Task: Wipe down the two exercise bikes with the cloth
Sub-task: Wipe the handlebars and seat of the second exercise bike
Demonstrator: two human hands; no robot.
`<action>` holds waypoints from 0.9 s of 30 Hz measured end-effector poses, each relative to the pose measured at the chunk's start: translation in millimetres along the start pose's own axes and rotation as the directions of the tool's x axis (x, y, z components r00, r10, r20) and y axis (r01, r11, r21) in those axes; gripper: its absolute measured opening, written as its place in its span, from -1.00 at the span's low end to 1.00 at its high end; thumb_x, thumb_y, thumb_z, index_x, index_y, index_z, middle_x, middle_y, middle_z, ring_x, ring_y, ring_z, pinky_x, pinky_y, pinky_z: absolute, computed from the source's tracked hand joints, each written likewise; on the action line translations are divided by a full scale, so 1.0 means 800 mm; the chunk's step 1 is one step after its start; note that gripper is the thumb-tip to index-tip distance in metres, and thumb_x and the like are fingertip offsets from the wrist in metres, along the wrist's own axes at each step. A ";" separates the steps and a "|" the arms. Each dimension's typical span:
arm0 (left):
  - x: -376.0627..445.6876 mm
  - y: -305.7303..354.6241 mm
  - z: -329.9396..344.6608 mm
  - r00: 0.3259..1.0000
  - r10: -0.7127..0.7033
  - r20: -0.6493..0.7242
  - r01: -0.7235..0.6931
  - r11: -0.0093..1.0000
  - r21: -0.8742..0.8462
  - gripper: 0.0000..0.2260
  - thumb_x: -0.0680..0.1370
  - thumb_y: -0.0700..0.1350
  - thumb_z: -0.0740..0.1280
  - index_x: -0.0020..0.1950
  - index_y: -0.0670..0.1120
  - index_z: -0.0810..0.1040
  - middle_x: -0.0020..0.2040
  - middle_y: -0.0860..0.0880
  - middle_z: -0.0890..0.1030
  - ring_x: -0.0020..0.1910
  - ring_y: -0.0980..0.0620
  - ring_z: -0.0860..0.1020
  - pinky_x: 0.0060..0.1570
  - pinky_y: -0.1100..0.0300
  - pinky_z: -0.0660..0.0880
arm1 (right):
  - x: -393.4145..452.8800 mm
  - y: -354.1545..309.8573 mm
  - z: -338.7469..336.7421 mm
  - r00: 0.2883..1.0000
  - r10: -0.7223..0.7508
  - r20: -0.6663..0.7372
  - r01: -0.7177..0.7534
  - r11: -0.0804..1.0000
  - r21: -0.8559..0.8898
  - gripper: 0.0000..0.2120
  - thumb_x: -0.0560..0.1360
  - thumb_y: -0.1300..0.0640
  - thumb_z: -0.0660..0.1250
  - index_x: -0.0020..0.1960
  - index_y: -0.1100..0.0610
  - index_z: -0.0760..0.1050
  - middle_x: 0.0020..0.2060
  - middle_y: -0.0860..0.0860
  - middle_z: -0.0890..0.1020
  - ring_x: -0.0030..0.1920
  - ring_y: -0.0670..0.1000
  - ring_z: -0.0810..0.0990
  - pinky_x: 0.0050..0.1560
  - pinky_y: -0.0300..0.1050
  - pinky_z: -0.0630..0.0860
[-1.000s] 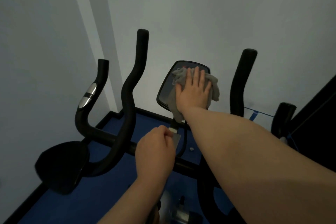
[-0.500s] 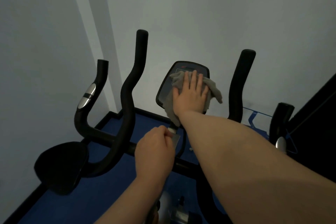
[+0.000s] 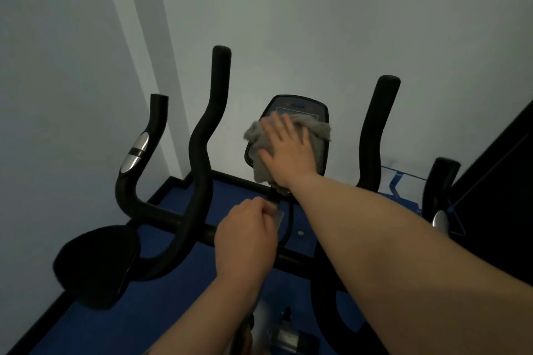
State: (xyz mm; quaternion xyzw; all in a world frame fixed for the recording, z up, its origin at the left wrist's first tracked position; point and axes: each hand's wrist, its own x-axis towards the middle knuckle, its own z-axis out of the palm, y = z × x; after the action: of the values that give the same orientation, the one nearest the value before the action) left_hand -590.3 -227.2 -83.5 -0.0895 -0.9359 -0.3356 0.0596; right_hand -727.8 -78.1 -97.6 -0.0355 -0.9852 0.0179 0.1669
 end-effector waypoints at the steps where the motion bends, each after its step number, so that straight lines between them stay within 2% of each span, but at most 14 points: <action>1: 0.001 0.000 0.000 1.000 0.000 0.012 -0.001 1.000 0.006 -0.78 0.62 -0.15 0.11 0.00 0.03 0.53 -0.08 0.12 0.55 -0.11 0.14 0.48 -0.13 0.16 0.46 | 0.003 0.002 0.001 0.985 0.163 -0.051 -0.162 0.987 0.016 -0.38 0.62 -0.20 -0.02 0.59 -0.05 -0.11 0.59 -0.03 -0.12 0.57 0.02 -0.19 0.50 0.18 -0.18; 3: 0.003 -0.002 0.000 1.000 0.009 0.019 -0.010 1.000 0.015 -0.78 0.62 -0.14 0.10 -0.01 0.06 0.52 -0.09 0.15 0.54 -0.11 0.16 0.45 -0.16 0.20 0.42 | 0.021 -0.004 0.003 0.894 0.427 -0.139 -0.423 0.904 0.055 -0.38 0.62 -0.17 -0.03 0.60 -0.01 -0.11 0.59 0.01 -0.11 0.57 0.07 -0.19 0.49 0.20 -0.23; 5: 0.004 -0.004 0.003 1.000 0.022 0.013 -0.023 1.000 0.021 -0.78 0.62 -0.14 0.10 -0.04 0.09 0.51 -0.12 0.16 0.52 -0.13 0.17 0.42 -0.23 0.26 0.33 | 0.046 -0.014 -0.001 0.841 0.523 -0.140 -0.513 0.853 0.100 -0.39 0.63 -0.14 -0.04 0.60 0.04 -0.12 0.59 0.05 -0.10 0.57 0.11 -0.19 0.50 0.23 -0.23; 7: 0.004 -0.004 0.002 1.000 0.029 0.007 -0.029 1.000 0.011 -0.78 0.61 -0.15 0.10 -0.06 0.09 0.50 -0.14 0.17 0.50 -0.15 0.18 0.41 -0.27 0.27 0.27 | 0.062 -0.018 -0.006 0.886 0.448 -0.120 -0.443 0.894 0.067 -0.39 0.64 -0.14 -0.06 0.60 0.05 -0.12 0.59 0.06 -0.10 0.57 0.12 -0.18 0.50 0.23 -0.22; 9: 0.002 -0.004 0.001 1.000 0.023 0.004 -0.023 1.000 -0.018 -0.79 0.62 -0.15 0.11 -0.04 0.07 0.52 -0.13 0.16 0.51 -0.15 0.17 0.43 -0.26 0.25 0.32 | 0.053 -0.014 -0.011 0.970 0.232 -0.076 -0.231 0.973 0.024 -0.40 0.64 -0.16 -0.06 0.60 0.01 -0.10 0.59 0.03 -0.10 0.57 0.08 -0.17 0.49 0.20 -0.21; 11: 0.001 -0.004 -0.001 1.000 0.020 0.005 -0.020 0.999 -0.049 -0.80 0.61 -0.14 0.13 -0.03 0.04 0.53 -0.10 0.13 0.54 -0.12 0.14 0.46 -0.22 0.19 0.40 | 0.020 -0.012 -0.005 0.996 0.068 -0.058 -0.067 0.998 0.005 -0.40 0.63 -0.19 -0.04 0.60 -0.05 -0.09 0.59 -0.01 -0.08 0.57 0.03 -0.17 0.49 0.18 -0.20; 12: 0.000 -0.003 -0.002 1.000 0.021 0.011 -0.021 0.998 -0.053 -0.81 0.61 -0.14 0.13 -0.02 0.03 0.53 -0.09 0.12 0.55 -0.12 0.13 0.47 -0.20 0.17 0.42 | 0.002 -0.013 0.000 0.994 0.090 -0.054 -0.089 0.996 0.014 -0.40 0.62 -0.21 -0.05 0.60 -0.07 -0.10 0.59 -0.03 -0.09 0.57 0.02 -0.18 0.49 0.19 -0.21; 16: 0.000 -0.001 -0.003 1.000 0.026 0.006 -0.025 0.997 -0.074 -0.82 0.61 -0.14 0.14 -0.05 0.00 0.53 -0.13 0.08 0.54 -0.16 0.11 0.47 -0.21 0.14 0.42 | -0.015 -0.021 0.011 0.917 0.396 -0.049 -0.394 0.918 0.042 -0.38 0.61 -0.26 -0.10 0.59 -0.07 -0.18 0.58 -0.02 -0.17 0.56 0.06 -0.25 0.46 0.21 -0.31; 19: 0.000 -0.006 0.001 0.999 0.034 -0.002 -0.034 0.995 -0.095 -0.82 0.61 -0.13 0.15 -0.09 0.00 0.51 -0.17 0.09 0.52 -0.19 0.12 0.46 -0.20 0.13 0.44 | 0.022 -0.030 0.008 0.869 0.484 -0.099 -0.481 0.875 0.055 -0.39 0.63 -0.22 -0.10 0.59 -0.03 -0.18 0.58 0.03 -0.16 0.56 0.10 -0.23 0.49 0.22 -0.26; 22: 0.002 -0.011 0.008 0.998 0.055 -0.010 -0.055 0.996 -0.071 -0.83 0.62 -0.12 0.14 -0.11 0.02 0.48 -0.18 0.12 0.48 -0.19 0.15 0.44 -0.19 0.17 0.43 | 0.052 -0.030 0.004 0.900 0.414 -0.137 -0.408 0.910 0.069 -0.41 0.65 -0.14 -0.06 0.60 0.05 -0.09 0.59 0.06 -0.06 0.57 0.10 -0.15 0.50 0.16 -0.22; 24: 0.004 -0.010 0.008 0.998 0.066 -0.007 -0.066 0.997 -0.037 -0.82 0.62 -0.12 0.12 -0.11 0.03 0.46 -0.17 0.11 0.47 -0.18 0.14 0.43 -0.17 0.17 0.42 | 0.056 -0.030 -0.002 0.942 0.285 -0.178 -0.262 0.954 0.144 -0.45 0.67 -0.05 0.01 0.58 0.14 0.04 0.57 0.10 0.06 0.57 0.09 -0.03 0.53 0.04 -0.14; 25: 0.006 -0.009 0.008 0.998 0.069 -0.005 -0.069 0.998 -0.011 -0.82 0.62 -0.12 0.11 -0.09 0.03 0.47 -0.15 0.11 0.48 -0.15 0.13 0.43 -0.16 0.17 0.41 | 0.053 -0.033 -0.006 0.955 0.236 -0.179 -0.189 0.951 0.245 -0.47 0.67 -0.01 0.06 0.56 0.19 0.11 0.56 0.12 0.14 0.56 0.08 0.05 0.53 -0.03 -0.06; 27: 0.006 -0.006 0.005 0.998 0.068 0.001 -0.068 0.997 0.023 -0.82 0.63 -0.12 0.10 -0.06 0.01 0.47 -0.12 0.09 0.49 -0.10 0.10 0.44 -0.15 0.16 0.41 | 0.034 -0.040 -0.023 0.961 0.259 -0.099 -0.166 0.824 0.541 -0.53 0.66 0.00 0.12 0.48 0.24 0.30 0.46 0.15 0.35 0.48 0.10 0.27 0.44 -0.10 0.18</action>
State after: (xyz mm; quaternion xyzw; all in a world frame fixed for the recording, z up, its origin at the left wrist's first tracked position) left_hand -596.0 -227.4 -88.9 -0.1204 -0.9361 -0.3226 0.0718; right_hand -749.3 -107.3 -69.5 -0.0997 -0.9143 0.3029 0.2498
